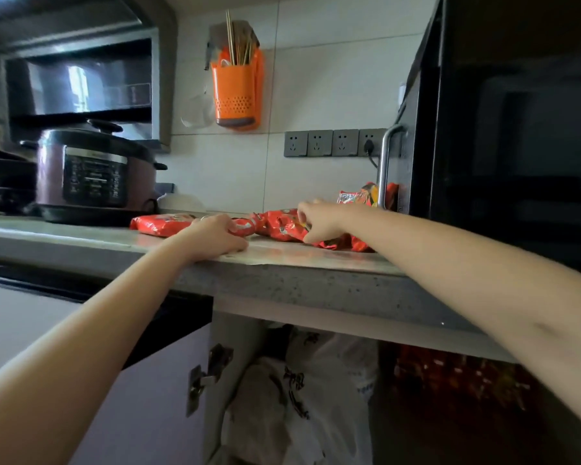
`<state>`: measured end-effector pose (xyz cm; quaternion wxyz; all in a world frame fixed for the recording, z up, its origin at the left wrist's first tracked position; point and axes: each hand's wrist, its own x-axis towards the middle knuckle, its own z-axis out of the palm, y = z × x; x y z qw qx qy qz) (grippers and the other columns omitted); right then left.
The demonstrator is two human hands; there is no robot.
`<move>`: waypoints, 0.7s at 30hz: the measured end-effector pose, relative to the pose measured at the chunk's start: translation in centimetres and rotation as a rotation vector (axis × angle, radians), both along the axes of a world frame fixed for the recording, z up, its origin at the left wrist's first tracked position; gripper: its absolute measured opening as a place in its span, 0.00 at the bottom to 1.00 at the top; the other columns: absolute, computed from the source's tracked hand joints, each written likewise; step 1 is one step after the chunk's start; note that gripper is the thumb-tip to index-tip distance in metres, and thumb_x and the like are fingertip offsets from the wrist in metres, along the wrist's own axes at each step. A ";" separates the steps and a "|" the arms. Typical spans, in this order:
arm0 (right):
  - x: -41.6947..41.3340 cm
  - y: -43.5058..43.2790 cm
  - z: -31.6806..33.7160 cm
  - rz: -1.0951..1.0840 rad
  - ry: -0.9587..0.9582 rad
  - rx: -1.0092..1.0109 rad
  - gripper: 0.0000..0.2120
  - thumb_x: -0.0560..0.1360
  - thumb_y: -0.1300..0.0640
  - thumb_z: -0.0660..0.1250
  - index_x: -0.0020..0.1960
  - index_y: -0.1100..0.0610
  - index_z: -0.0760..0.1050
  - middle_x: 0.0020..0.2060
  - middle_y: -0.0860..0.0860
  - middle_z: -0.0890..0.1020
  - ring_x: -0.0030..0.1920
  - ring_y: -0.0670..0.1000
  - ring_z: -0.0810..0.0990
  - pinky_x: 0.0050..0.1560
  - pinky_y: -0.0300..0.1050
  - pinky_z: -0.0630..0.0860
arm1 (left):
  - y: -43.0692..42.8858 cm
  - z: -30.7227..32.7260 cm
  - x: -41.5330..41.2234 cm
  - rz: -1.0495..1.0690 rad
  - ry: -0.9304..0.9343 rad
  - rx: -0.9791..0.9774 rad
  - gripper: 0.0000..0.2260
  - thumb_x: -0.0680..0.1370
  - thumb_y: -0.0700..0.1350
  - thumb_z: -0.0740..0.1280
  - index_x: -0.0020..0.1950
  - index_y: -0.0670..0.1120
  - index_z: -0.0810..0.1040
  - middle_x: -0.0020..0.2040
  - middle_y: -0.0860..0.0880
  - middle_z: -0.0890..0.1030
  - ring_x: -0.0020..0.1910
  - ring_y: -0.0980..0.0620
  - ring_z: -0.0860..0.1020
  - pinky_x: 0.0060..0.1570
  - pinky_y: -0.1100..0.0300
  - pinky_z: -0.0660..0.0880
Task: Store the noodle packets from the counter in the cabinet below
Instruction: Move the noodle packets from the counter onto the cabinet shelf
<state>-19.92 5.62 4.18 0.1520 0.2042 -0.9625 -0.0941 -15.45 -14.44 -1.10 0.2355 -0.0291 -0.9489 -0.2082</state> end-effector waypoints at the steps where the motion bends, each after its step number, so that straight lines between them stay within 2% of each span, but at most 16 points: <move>1: -1.1 -0.3 0.0 -0.035 0.011 0.000 0.29 0.75 0.54 0.66 0.71 0.58 0.56 0.67 0.62 0.65 0.47 0.54 0.70 0.41 0.47 0.69 | 0.0 0.0 -0.1 0.003 -0.007 -0.004 0.15 0.74 0.50 0.66 0.56 0.44 0.74 0.61 0.42 0.77 0.61 0.42 0.73 0.61 0.52 0.68; 3: -3.0 -0.4 -0.3 -0.147 0.004 0.024 0.40 0.76 0.48 0.65 0.76 0.61 0.45 0.70 0.62 0.66 0.53 0.57 0.72 0.47 0.49 0.71 | -0.1 -0.1 -0.3 0.007 -0.013 0.009 0.20 0.74 0.52 0.66 0.62 0.43 0.73 0.63 0.43 0.75 0.63 0.42 0.71 0.64 0.51 0.68; 4: -3.7 -0.7 -0.4 -0.205 -0.003 0.044 0.42 0.76 0.44 0.64 0.76 0.62 0.43 0.71 0.61 0.66 0.59 0.59 0.73 0.53 0.50 0.71 | -0.4 0.0 -0.4 0.014 -0.009 0.013 0.23 0.74 0.53 0.67 0.65 0.44 0.71 0.65 0.43 0.74 0.64 0.42 0.70 0.65 0.50 0.67; 5: -4.0 -0.4 -0.7 -0.253 -0.006 0.079 0.41 0.77 0.42 0.62 0.77 0.63 0.45 0.71 0.60 0.67 0.62 0.60 0.73 0.57 0.50 0.71 | -0.4 -0.1 -0.6 0.012 -0.010 0.019 0.25 0.73 0.54 0.67 0.67 0.45 0.70 0.66 0.44 0.73 0.65 0.42 0.69 0.65 0.49 0.67; 6: -4.0 -0.3 -0.8 -0.268 -0.001 0.114 0.37 0.78 0.43 0.59 0.76 0.64 0.51 0.69 0.59 0.69 0.62 0.59 0.73 0.57 0.48 0.71 | -0.4 -0.1 -0.7 0.013 -0.010 0.029 0.25 0.73 0.54 0.67 0.67 0.45 0.69 0.66 0.44 0.73 0.65 0.42 0.69 0.65 0.49 0.67; 8: -3.7 -0.1 -0.8 -0.225 0.013 0.154 0.26 0.80 0.47 0.57 0.70 0.65 0.65 0.63 0.57 0.75 0.51 0.55 0.74 0.51 0.46 0.70 | -0.5 0.0 -0.6 0.003 -0.002 0.059 0.25 0.72 0.53 0.68 0.66 0.45 0.70 0.64 0.44 0.74 0.63 0.43 0.71 0.64 0.50 0.69; 9: -3.5 0.2 -0.6 -0.200 0.007 0.149 0.22 0.80 0.50 0.57 0.67 0.65 0.68 0.60 0.57 0.76 0.48 0.54 0.72 0.47 0.45 0.69 | -0.4 -0.1 -0.6 -0.009 0.006 0.082 0.24 0.72 0.53 0.69 0.65 0.45 0.71 0.63 0.44 0.75 0.62 0.44 0.73 0.63 0.50 0.70; 12: -4.0 0.7 0.0 -0.171 0.029 0.031 0.14 0.80 0.58 0.57 0.59 0.66 0.73 0.51 0.59 0.78 0.42 0.54 0.72 0.40 0.43 0.67 | -0.3 -0.2 -0.5 -0.012 0.064 0.136 0.26 0.71 0.50 0.71 0.66 0.45 0.70 0.62 0.45 0.76 0.59 0.45 0.75 0.61 0.52 0.72; 14: -4.0 1.0 0.4 -0.164 0.117 -0.020 0.09 0.79 0.63 0.57 0.47 0.64 0.74 0.40 0.57 0.77 0.34 0.53 0.71 0.33 0.43 0.67 | -0.5 -0.3 -0.4 0.011 0.106 0.162 0.29 0.70 0.49 0.72 0.68 0.46 0.68 0.65 0.44 0.74 0.61 0.45 0.74 0.61 0.51 0.72; 16: -3.7 0.9 1.0 -0.093 0.274 -0.071 0.12 0.80 0.63 0.55 0.38 0.61 0.69 0.32 0.53 0.71 0.31 0.51 0.69 0.29 0.43 0.64 | -0.6 -0.4 -0.5 0.024 0.127 0.193 0.34 0.68 0.50 0.74 0.71 0.46 0.64 0.68 0.43 0.71 0.65 0.44 0.70 0.64 0.49 0.70; 17: -3.4 0.8 1.4 -0.019 0.332 -0.119 0.13 0.81 0.62 0.55 0.39 0.62 0.69 0.31 0.52 0.71 0.31 0.51 0.69 0.29 0.44 0.64 | -0.7 -0.4 -0.5 0.023 0.138 0.215 0.37 0.68 0.50 0.74 0.72 0.46 0.61 0.69 0.43 0.68 0.67 0.43 0.68 0.66 0.48 0.68; 19: -2.5 0.4 2.1 0.183 0.371 -0.200 0.11 0.81 0.61 0.57 0.47 0.64 0.75 0.35 0.55 0.77 0.33 0.52 0.73 0.33 0.45 0.69 | -0.5 -0.4 -0.5 0.015 0.167 0.236 0.43 0.68 0.50 0.75 0.76 0.45 0.53 0.74 0.41 0.62 0.72 0.42 0.61 0.70 0.46 0.63; 21: -1.1 -0.2 2.0 0.411 0.345 -0.241 0.13 0.80 0.62 0.57 0.58 0.59 0.78 0.48 0.57 0.83 0.44 0.55 0.79 0.45 0.47 0.75 | -0.4 -0.5 -0.1 0.007 0.187 0.235 0.51 0.68 0.51 0.75 0.77 0.45 0.42 0.77 0.41 0.53 0.76 0.41 0.50 0.73 0.45 0.54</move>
